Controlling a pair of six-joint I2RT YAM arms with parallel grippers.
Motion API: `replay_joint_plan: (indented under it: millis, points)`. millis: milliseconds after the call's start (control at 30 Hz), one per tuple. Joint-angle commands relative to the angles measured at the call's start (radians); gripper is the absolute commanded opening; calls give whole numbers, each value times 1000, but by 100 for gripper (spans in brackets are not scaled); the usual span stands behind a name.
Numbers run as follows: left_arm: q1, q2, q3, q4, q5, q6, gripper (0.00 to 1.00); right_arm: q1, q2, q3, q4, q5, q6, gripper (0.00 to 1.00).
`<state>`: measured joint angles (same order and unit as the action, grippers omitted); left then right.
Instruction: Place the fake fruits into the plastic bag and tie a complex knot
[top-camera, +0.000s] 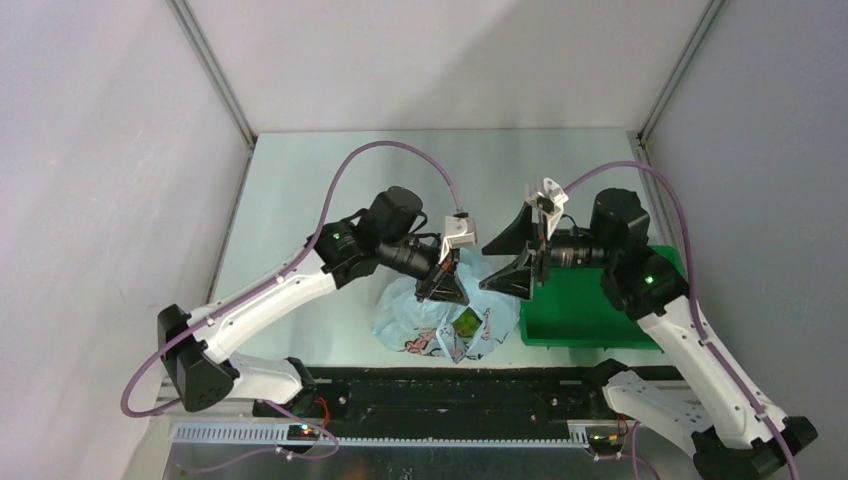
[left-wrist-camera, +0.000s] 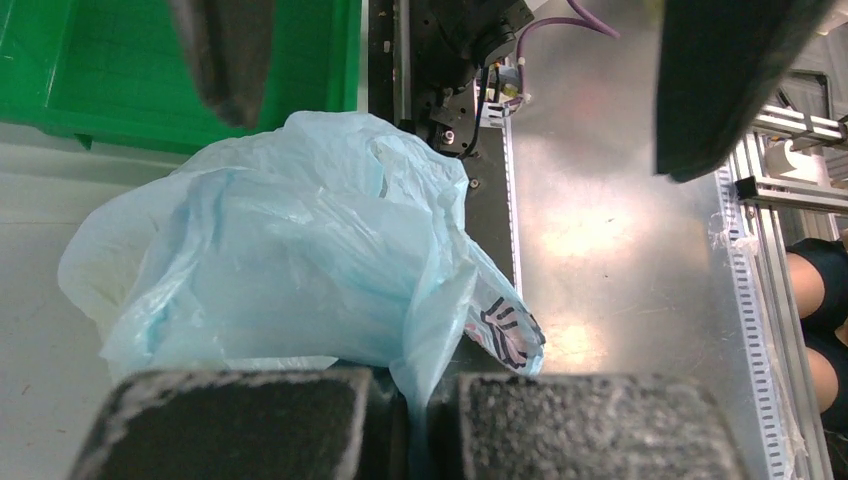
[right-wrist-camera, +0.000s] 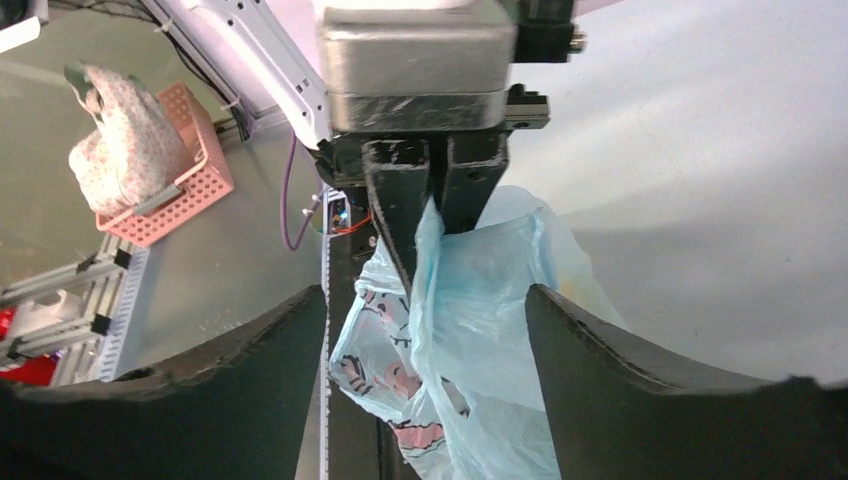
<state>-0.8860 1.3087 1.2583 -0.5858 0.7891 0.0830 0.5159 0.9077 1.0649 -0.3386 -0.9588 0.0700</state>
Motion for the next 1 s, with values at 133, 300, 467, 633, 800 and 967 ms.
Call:
replay_joint_plan:
  millis: [133, 300, 467, 633, 800, 967]
  points:
    - [-1, -42, 4, 6, 18, 37, 0, 4, -95, -65, -100, 7, -86, 81]
    - [-1, -43, 11, -8, 31, 50, 0, 58, -93, -108, -94, 74, -102, 81]
    - [-2, -41, 16, -21, 40, 59, 0, 83, -60, -128, -57, 110, -100, 79]
    - [-1, -45, 13, -13, 31, 57, 0, 93, -29, -142, -37, 97, -83, 56]
    - [-1, -26, 38, -37, 24, 46, 21, 98, -15, -148, -16, 92, -77, 21]
    - [-1, 0, 87, -70, 17, 43, 49, 102, -12, -148, -1, 89, -79, 0]
